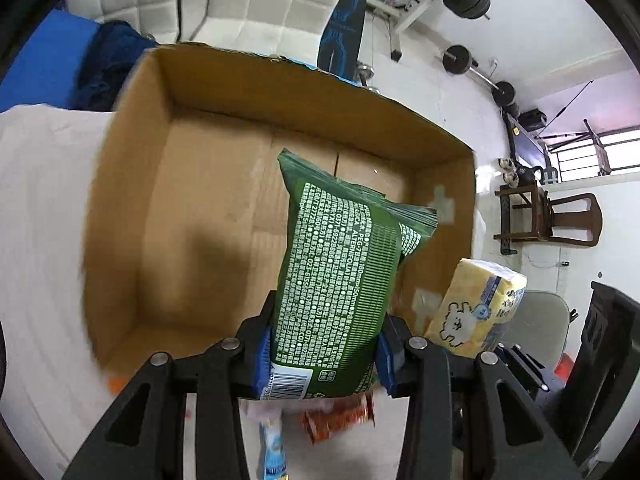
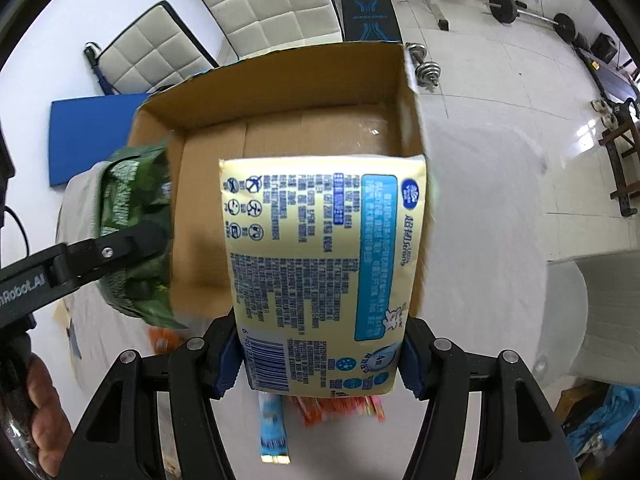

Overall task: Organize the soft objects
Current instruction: 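Lower the green bag and yellow pack into the box and open both grippers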

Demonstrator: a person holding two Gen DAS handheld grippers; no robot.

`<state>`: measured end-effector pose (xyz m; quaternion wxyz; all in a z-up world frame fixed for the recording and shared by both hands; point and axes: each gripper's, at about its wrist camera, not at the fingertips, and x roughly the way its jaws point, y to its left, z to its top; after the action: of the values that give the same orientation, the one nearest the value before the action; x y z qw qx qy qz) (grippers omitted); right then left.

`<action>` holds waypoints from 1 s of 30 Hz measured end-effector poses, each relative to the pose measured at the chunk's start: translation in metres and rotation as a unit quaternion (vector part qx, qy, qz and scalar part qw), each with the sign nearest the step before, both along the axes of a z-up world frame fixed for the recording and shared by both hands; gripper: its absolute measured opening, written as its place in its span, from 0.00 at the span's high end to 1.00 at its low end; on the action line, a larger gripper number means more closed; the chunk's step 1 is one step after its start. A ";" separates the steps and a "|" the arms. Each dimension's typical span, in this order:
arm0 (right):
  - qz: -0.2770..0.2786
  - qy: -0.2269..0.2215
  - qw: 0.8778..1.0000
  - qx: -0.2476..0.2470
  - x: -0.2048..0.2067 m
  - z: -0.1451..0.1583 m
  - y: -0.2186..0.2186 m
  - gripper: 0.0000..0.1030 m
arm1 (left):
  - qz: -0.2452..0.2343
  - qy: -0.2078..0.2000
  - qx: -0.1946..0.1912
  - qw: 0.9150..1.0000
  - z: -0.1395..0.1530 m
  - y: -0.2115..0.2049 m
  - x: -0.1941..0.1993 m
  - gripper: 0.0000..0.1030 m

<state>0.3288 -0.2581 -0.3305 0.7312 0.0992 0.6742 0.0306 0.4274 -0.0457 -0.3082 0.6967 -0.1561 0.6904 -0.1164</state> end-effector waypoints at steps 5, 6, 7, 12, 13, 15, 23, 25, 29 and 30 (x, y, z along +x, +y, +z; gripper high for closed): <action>-0.001 0.016 1.000 -0.011 0.048 -0.041 0.007 0.36 | -0.003 0.033 -0.012 0.999 -0.033 -0.003 0.029 0.63; -0.003 0.020 1.000 -0.015 0.053 -0.047 0.007 0.36 | -0.003 0.040 -0.015 0.999 -0.038 -0.004 0.030 0.63; -0.004 0.023 1.000 -0.020 0.060 -0.055 0.008 0.36 | -0.003 0.046 -0.018 0.999 -0.042 -0.006 0.034 0.63; 0.003 0.035 0.999 -0.040 0.074 -0.079 0.012 0.36 | -0.014 0.060 -0.021 0.998 -0.060 -0.018 0.048 0.63; 0.004 0.038 0.998 -0.042 0.077 -0.083 0.013 0.36 | -0.017 0.063 -0.023 0.998 -0.061 -0.020 0.046 0.63; 0.008 0.044 0.998 -0.040 0.080 -0.089 0.016 0.36 | -0.019 0.070 -0.030 0.997 -0.065 -0.024 0.047 0.63; 0.009 0.053 0.998 -0.039 0.065 -0.085 0.013 0.34 | 0.000 0.103 -0.020 0.994 -0.068 -0.023 0.036 0.57; 0.007 0.047 0.998 -0.042 0.060 -0.077 0.014 0.34 | 0.003 0.105 -0.015 0.994 -0.062 -0.022 0.029 0.50; 0.013 0.044 0.998 -0.042 0.047 -0.064 0.016 0.31 | -0.011 0.085 0.015 0.996 -0.041 -0.022 0.013 0.39; 0.017 0.045 0.998 -0.044 0.043 -0.060 0.017 0.31 | -0.014 0.082 0.018 0.996 -0.036 -0.022 0.009 0.37</action>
<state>0.3720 -0.2414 -0.3906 0.7034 0.0568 0.7084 0.0092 0.4365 -0.0675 -0.3438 0.6390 -0.1429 0.7491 -0.1005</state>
